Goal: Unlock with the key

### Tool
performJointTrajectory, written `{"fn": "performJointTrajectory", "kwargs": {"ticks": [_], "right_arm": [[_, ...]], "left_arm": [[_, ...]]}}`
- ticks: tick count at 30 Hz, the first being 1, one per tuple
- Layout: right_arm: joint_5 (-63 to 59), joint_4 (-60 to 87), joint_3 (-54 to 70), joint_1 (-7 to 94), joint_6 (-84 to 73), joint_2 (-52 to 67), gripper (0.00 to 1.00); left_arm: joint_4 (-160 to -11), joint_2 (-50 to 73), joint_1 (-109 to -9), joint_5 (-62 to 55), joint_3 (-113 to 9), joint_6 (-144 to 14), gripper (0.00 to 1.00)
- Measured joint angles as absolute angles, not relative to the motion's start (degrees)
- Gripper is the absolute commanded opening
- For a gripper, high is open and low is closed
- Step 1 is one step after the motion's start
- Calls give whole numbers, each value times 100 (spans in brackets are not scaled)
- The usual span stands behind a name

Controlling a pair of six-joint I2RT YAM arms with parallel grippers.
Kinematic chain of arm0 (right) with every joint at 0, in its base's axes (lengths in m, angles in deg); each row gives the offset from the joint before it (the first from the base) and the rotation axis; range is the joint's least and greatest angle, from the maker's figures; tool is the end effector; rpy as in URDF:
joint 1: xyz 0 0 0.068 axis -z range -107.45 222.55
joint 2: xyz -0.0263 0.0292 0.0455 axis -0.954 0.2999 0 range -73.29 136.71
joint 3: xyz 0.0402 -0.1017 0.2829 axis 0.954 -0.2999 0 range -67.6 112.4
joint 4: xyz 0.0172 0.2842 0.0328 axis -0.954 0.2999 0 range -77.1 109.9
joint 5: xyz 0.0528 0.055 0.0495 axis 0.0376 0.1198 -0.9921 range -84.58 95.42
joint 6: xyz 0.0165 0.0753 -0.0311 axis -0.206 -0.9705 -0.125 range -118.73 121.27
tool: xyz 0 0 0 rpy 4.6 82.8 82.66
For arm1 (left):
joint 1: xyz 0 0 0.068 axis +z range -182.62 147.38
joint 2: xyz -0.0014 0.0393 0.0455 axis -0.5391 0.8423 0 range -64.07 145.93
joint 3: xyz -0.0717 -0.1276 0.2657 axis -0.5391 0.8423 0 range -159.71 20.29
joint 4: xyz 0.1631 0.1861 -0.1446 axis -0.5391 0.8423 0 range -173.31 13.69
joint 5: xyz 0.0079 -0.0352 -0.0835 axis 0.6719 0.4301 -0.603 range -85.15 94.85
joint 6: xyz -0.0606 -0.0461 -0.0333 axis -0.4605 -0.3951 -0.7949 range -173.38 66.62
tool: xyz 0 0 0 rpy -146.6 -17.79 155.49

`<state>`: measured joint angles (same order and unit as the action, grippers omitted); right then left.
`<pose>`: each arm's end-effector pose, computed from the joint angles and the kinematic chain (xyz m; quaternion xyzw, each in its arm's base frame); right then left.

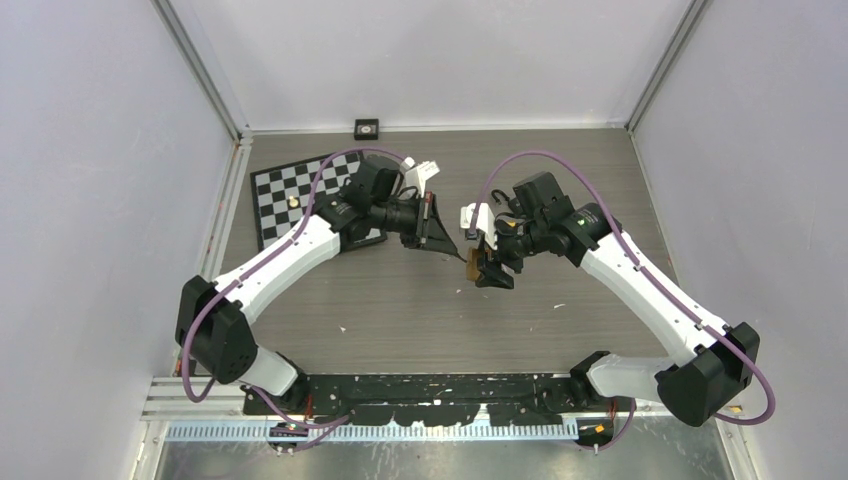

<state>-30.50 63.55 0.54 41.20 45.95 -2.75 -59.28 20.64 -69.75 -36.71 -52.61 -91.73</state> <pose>0.2130 0.1795 0.3345 -0.6327 0.6506 0.2555 0.3333 0.2699 -0.2648 0.3358 0.1526 0.8341 -0.5103 0.1433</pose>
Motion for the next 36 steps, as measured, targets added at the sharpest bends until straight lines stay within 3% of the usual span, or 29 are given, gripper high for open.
{"fn": "performJointTrajectory", "kwargs": {"ticks": [36], "right_arm": [[-2984,6345,67,4124,4309,-187,1]], "left_arm": [[-5925,2272,-7090,-3520,-5384,-9243,0]]}}
